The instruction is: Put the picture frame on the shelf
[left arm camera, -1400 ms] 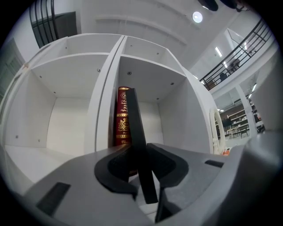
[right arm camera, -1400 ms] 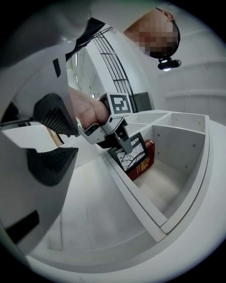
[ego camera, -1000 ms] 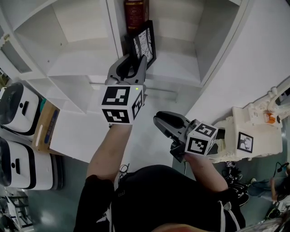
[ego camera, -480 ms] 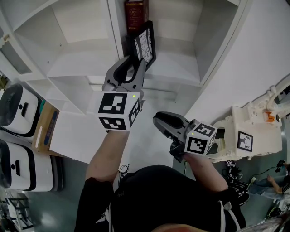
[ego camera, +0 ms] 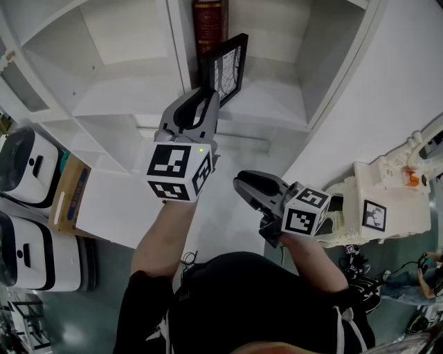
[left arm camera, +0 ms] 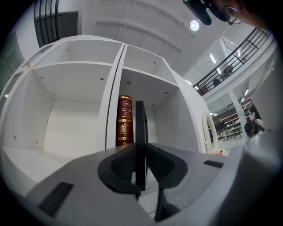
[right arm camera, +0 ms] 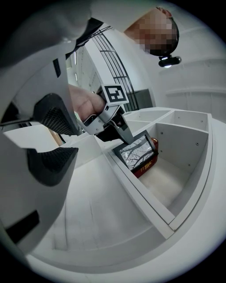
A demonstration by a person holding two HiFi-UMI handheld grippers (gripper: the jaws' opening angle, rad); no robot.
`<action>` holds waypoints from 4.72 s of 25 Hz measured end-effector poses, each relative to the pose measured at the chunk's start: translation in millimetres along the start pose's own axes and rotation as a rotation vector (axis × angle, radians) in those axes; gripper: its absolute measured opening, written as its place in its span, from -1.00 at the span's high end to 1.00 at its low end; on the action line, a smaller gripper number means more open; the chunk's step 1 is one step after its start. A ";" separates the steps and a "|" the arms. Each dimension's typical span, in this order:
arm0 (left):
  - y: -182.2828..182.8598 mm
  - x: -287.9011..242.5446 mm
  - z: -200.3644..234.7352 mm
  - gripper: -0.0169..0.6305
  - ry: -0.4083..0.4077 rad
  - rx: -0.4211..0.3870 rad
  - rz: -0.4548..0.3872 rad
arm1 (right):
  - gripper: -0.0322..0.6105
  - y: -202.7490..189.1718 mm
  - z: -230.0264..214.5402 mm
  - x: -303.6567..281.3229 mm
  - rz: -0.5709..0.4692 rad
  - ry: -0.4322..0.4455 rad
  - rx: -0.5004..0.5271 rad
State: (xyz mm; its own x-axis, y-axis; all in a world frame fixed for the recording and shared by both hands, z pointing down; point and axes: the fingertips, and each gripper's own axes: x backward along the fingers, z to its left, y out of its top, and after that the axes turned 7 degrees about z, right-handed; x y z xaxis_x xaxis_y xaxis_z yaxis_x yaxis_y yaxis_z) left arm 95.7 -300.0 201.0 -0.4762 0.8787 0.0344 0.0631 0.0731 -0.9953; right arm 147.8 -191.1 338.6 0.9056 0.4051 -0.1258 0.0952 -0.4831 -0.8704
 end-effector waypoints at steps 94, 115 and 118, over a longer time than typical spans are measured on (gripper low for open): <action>-51.2 76.5 -60.5 0.73 -0.131 0.061 0.101 | 0.60 -36.6 1.2 51.7 -0.056 -0.063 0.014; -148.6 137.7 -118.9 0.79 -0.257 0.131 0.277 | 0.84 -59.8 17.4 83.3 -0.119 -0.151 0.200; -145.4 137.4 -117.9 0.79 -0.259 0.138 0.266 | 0.84 -54.1 20.2 84.2 -0.116 -0.186 0.268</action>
State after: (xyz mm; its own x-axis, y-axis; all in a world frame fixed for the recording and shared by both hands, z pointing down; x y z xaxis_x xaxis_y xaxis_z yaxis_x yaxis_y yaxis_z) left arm 124.5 -134.3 361.2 -0.6657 0.7092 -0.2323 0.1039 -0.2202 -0.9699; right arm 210.5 -115.1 365.5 0.8020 0.5916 -0.0822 0.0585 -0.2147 -0.9749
